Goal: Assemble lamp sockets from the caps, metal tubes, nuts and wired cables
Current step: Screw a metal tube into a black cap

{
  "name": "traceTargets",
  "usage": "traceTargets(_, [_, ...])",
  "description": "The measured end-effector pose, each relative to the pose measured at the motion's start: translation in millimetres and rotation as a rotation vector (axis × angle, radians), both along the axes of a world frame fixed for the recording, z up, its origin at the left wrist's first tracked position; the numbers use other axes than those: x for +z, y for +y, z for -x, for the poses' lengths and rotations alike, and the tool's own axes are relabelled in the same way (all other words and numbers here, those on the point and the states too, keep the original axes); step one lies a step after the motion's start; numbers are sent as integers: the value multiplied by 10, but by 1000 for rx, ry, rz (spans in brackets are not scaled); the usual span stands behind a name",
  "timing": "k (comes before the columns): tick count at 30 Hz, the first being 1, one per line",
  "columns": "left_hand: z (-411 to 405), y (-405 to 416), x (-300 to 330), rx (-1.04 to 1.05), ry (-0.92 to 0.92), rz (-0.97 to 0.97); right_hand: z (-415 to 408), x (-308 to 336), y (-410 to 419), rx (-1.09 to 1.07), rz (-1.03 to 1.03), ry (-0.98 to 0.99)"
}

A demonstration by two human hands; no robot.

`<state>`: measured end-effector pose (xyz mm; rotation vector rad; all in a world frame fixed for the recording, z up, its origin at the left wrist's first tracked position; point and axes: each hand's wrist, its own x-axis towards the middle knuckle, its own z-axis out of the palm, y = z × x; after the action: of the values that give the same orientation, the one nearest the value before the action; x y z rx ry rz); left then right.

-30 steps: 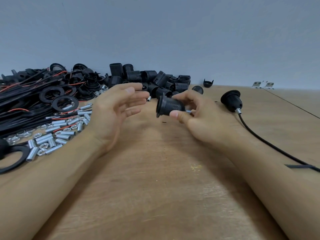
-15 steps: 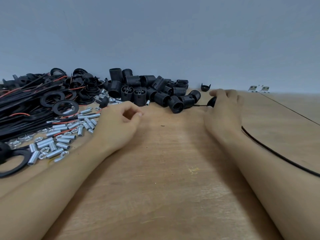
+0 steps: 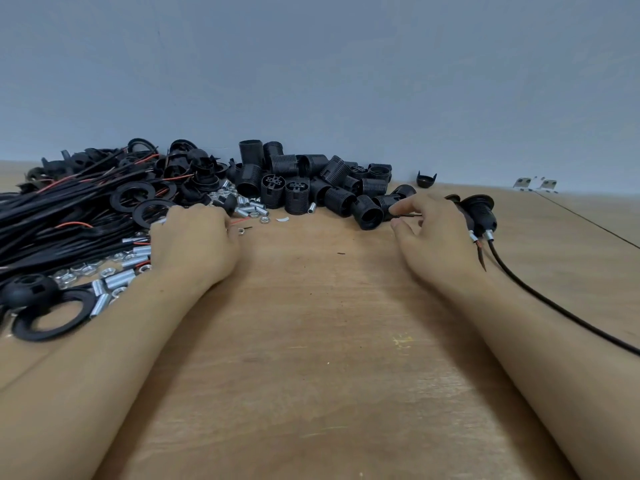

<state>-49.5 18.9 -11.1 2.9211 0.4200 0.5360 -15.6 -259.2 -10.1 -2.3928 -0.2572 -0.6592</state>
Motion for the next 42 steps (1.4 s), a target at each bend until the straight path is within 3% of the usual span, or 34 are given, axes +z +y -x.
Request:
traceTargets(6, [-33,47,35,-90,-140,5,38,22,-2,24,-15,-18])
traceTargets(10, [-42,8,2,-197,-62,20,57,35,2,37,-7,7])
traceTargets(16, [-91,73,9,-238,-90,213,86,34,27,59,-9,33])
traceTargets(27, [-48,-149,36,-353,-73,154,146,70,95,101,9,35])
traceTargets(29, [-1,-298,19,-487,-89,123,185,92,132,133,13,21])
traceTargets(33, [63,-495,-54,-807,-82,274,297,125,231,285,102,75])
traceTargets(37, [65,-416,-38,-795,-39,448,358,105,265,406,260,151])
traceTargets(42, [64,-301,4,-806,0,340,353,38,341,506,264,207])
